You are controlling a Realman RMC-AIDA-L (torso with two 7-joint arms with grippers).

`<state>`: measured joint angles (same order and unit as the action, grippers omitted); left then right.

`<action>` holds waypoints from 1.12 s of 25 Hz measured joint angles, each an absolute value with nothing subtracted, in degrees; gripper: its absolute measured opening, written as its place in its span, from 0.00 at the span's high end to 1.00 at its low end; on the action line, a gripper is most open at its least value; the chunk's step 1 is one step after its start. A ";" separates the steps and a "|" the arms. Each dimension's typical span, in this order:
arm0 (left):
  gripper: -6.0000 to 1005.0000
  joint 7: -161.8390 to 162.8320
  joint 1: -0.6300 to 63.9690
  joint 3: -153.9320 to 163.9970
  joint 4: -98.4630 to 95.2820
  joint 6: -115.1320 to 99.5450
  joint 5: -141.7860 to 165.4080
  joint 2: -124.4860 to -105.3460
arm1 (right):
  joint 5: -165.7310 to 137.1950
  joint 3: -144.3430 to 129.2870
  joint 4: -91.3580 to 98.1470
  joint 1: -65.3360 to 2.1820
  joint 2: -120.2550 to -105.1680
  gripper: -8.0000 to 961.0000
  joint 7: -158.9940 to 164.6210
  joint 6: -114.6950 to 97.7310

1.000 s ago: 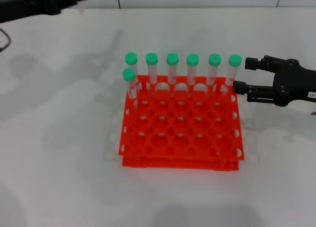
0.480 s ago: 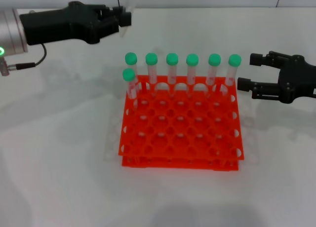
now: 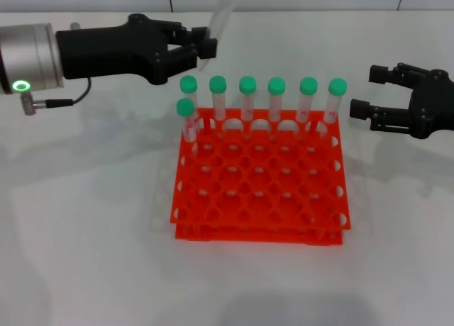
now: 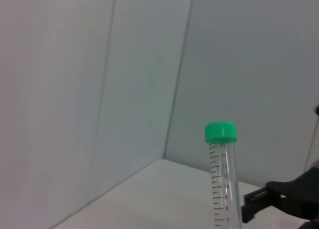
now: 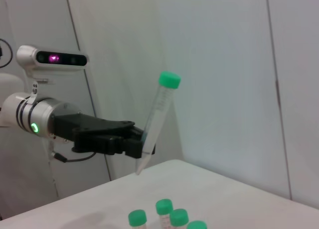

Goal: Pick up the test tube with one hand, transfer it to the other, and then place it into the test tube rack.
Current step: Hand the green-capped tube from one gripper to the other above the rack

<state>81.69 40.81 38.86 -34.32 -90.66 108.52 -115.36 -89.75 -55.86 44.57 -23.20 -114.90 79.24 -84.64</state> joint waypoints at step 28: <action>0.80 80.25 40.55 43.59 -30.77 -91.53 108.97 -116.51 | -89.65 -49.74 45.26 -21.79 -114.95 0.13 79.02 -88.28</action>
<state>80.25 40.55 43.59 -30.77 -91.53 108.97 -116.51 -89.65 -49.74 45.26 -21.79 -114.95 79.02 -88.28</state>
